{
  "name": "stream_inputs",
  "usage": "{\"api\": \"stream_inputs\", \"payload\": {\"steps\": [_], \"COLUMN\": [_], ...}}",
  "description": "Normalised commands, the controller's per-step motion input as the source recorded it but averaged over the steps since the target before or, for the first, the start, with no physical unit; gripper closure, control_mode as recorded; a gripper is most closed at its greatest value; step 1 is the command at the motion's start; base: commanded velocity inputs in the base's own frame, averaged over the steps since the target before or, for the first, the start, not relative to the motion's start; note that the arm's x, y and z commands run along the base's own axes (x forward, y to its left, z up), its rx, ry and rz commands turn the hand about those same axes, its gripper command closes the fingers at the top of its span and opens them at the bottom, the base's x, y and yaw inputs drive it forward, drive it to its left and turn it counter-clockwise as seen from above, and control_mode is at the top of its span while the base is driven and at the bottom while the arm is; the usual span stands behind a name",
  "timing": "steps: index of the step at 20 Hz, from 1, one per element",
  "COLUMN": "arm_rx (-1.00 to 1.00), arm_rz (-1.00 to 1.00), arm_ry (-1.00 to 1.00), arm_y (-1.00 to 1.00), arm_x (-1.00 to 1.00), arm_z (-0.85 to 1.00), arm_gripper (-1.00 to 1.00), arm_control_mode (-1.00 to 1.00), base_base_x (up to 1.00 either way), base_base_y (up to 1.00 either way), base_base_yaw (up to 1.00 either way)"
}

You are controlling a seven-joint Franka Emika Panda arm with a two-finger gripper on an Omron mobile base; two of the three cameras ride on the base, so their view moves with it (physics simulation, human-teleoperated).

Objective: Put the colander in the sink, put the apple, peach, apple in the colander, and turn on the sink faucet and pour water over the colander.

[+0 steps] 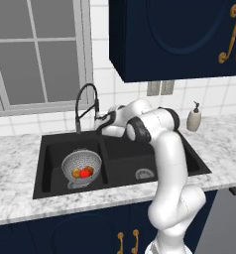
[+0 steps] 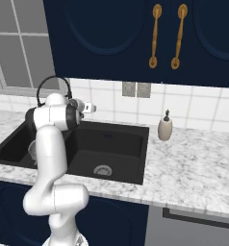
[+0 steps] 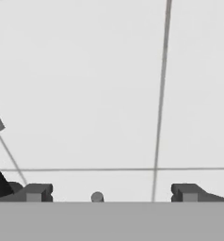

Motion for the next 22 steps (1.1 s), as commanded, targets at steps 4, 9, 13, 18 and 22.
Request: {"api": "stream_inputs", "payload": {"steps": [4,9,13,18,22], "arm_rx": [0.0,0.0,0.01,0.03,0.02], "arm_rz": [0.0,0.0,0.0,0.0,0.01], "arm_ry": [0.0,0.0,0.0,0.0,0.0], "arm_y": [0.0,0.0,-0.16,-0.28,-0.41], "arm_x": [0.04,0.03,0.04,0.0,0.0], "arm_z": [-0.26,-0.22,-0.04,0.0,-0.01], "arm_gripper": [-1.0,-1.0,-1.0,-1.0,-1.0], "arm_control_mode": [-1.0,-1.0,-1.0,-1.0,-1.0], "base_base_x": [0.0,0.0,0.0,0.0,0.0], "base_base_y": [0.0,0.0,0.0,0.0,0.0], "base_base_yaw": [0.0,0.0,0.0,0.0,0.0]}}
